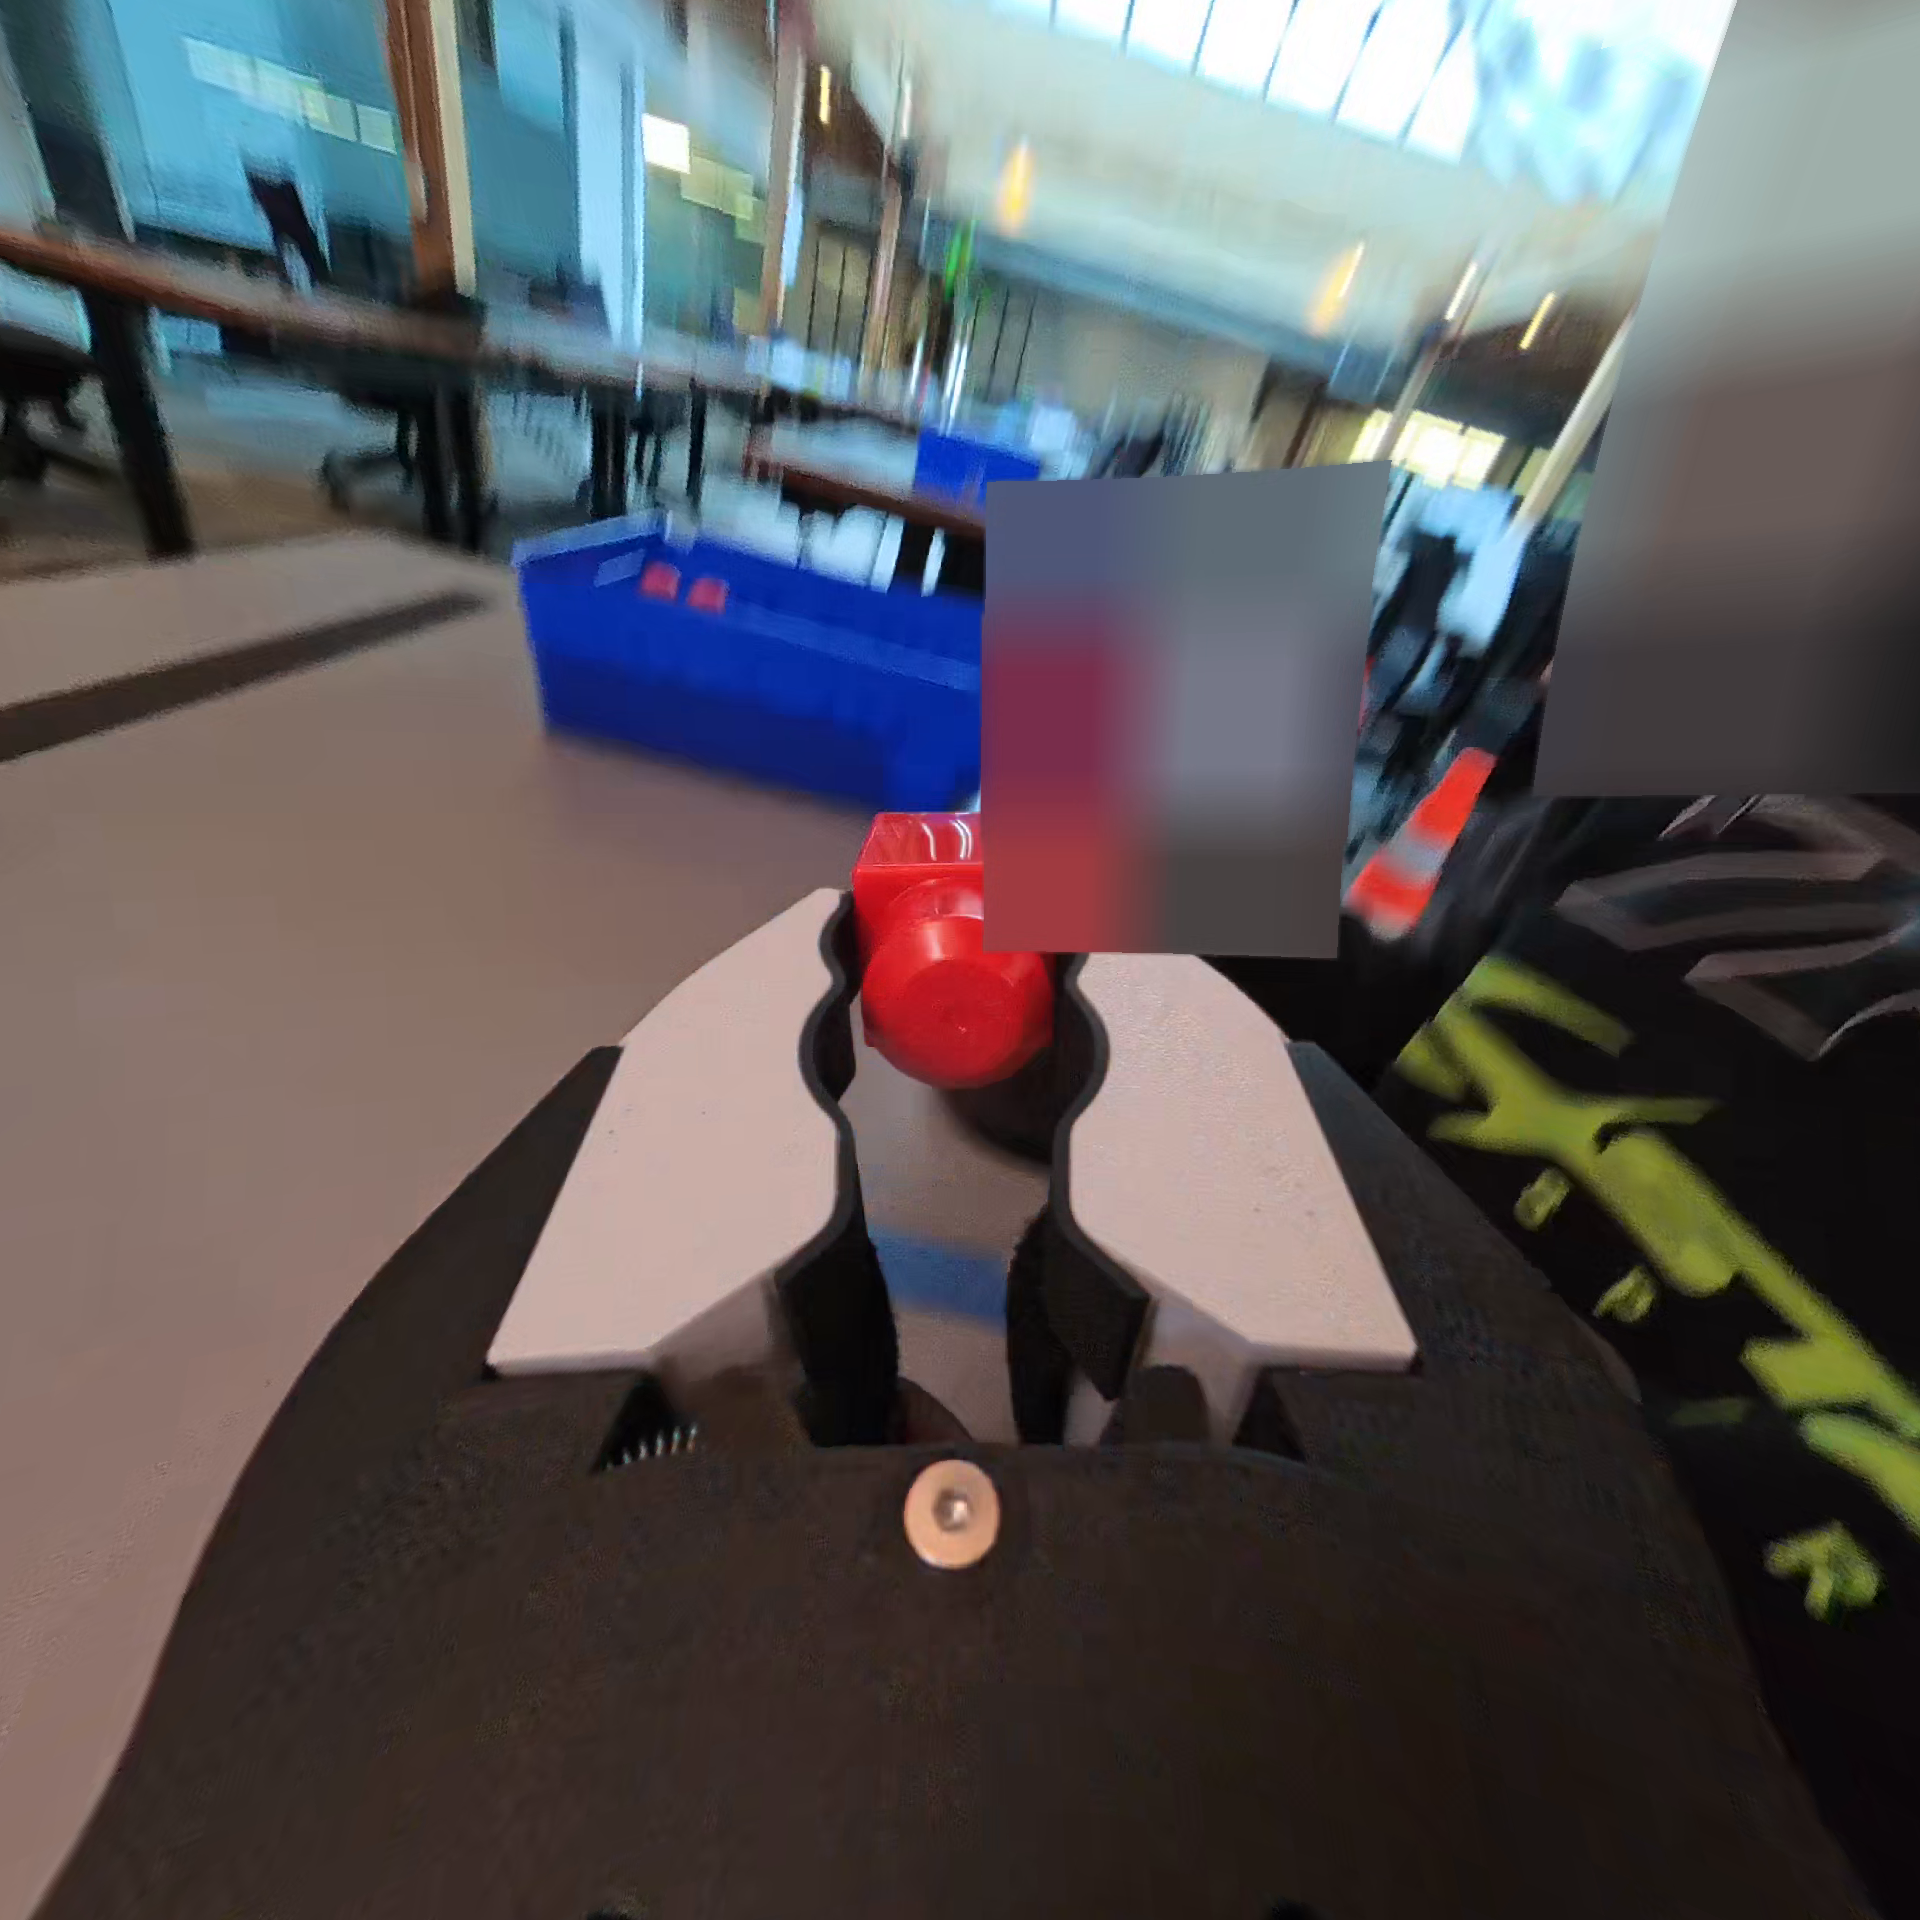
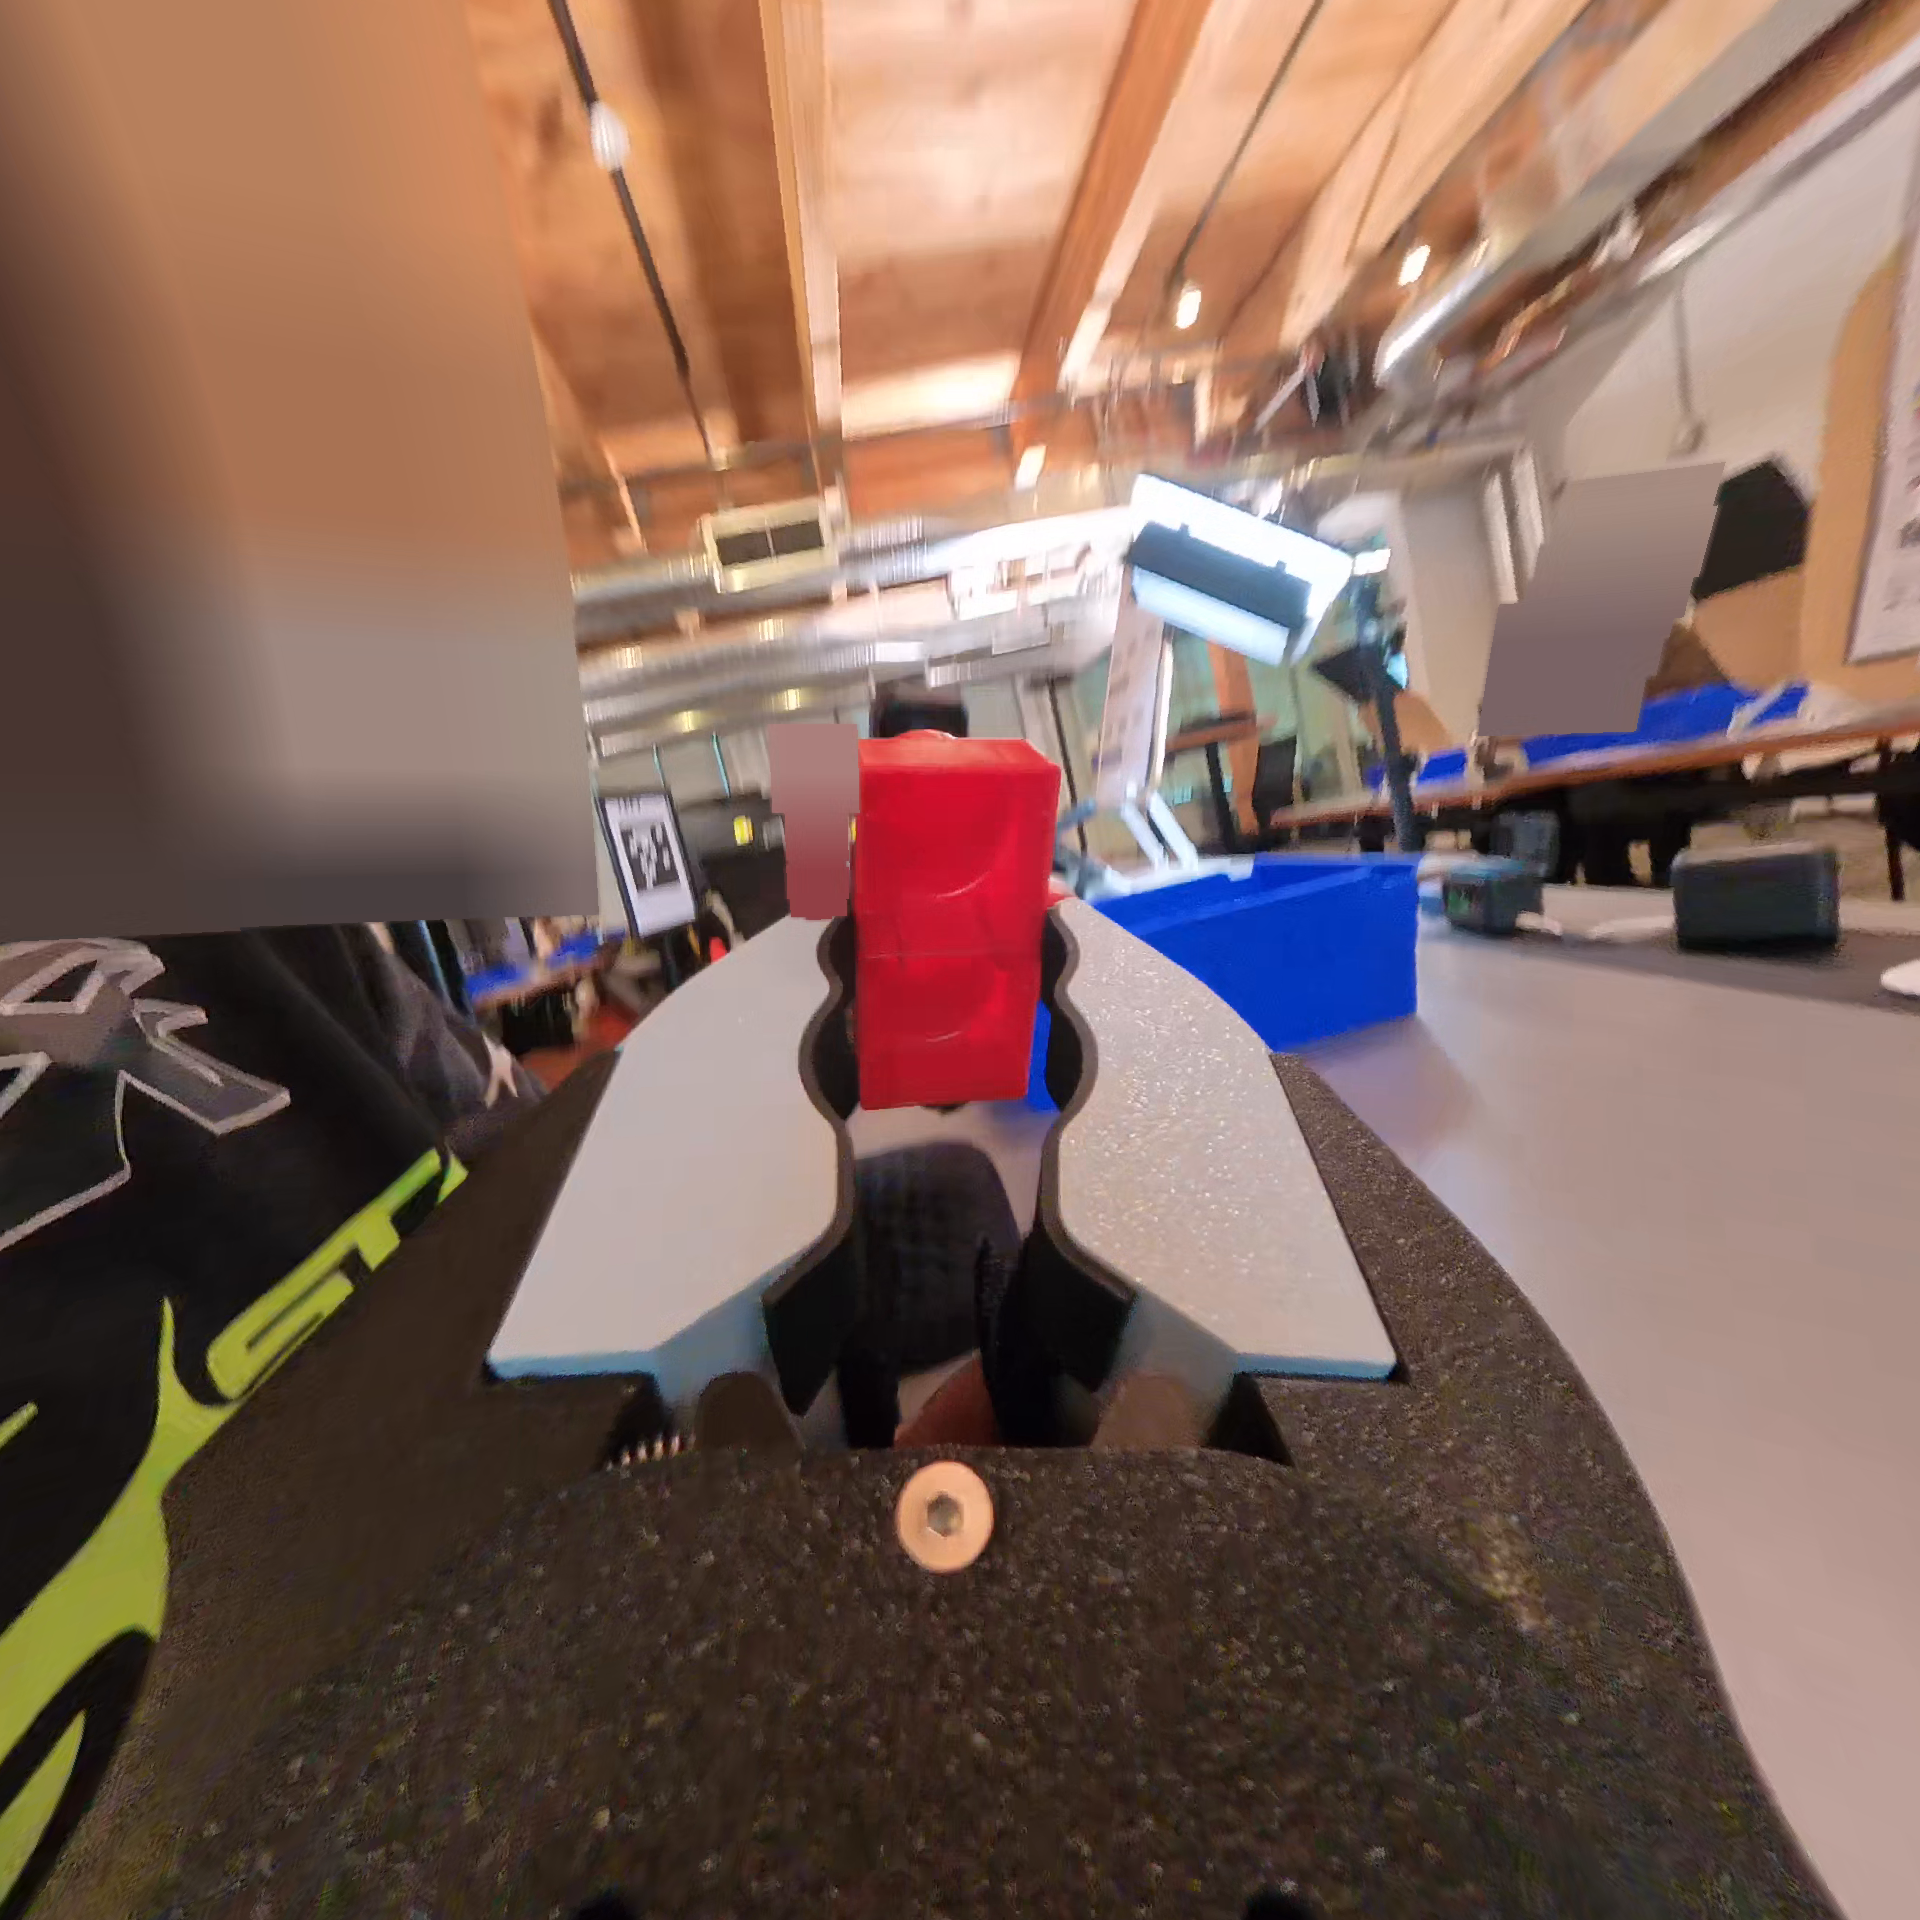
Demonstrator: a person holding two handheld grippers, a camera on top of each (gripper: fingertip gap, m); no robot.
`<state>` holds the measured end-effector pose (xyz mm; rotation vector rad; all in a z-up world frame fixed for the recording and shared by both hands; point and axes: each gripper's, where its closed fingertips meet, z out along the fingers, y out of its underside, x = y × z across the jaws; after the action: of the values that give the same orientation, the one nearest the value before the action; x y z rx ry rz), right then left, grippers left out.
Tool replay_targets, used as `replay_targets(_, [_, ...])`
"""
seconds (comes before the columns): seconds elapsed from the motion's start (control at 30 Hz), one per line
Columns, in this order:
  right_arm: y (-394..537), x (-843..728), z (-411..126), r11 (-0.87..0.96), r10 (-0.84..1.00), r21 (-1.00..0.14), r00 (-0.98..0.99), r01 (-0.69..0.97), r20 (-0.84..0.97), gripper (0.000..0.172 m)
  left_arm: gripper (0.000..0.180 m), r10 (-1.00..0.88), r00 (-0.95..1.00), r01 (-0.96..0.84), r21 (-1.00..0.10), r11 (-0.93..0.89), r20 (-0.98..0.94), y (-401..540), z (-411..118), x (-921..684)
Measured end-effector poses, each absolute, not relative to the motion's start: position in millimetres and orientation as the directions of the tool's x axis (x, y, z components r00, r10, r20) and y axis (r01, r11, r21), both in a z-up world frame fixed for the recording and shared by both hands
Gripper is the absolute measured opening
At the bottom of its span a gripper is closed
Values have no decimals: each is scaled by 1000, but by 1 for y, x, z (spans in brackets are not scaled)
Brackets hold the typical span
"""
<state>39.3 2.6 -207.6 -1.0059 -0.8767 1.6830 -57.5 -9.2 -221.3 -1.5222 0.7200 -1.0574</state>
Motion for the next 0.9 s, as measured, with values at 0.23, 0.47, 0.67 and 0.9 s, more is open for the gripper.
replay_targets(0.23, [-14, 18, -229, -284, 930, -951, -274, -120, -243, 35, 36, -913, 353, 293, -951, -98, 203, -21, -218, -36])
replay_targets(0.47, [-13, 5, -239, -268, 939, -962, -241, -62, -246, 34, 36, -925, 335, 242, -965, -99, 179, -26, -229, -28])
replay_targets(0.67, [-13, -4, -249, -215, 957, -976, -201, -10, -209, 34, 35, -917, 355, 226, -969, -102, 180, -24, -234, -28])
replay_targets(0.9, [-15, -8, -257, -187, 963, -981, -191, 43, -192, 35, 36, -917, 362, 190, -976, -104, 169, -24, -240, -26])
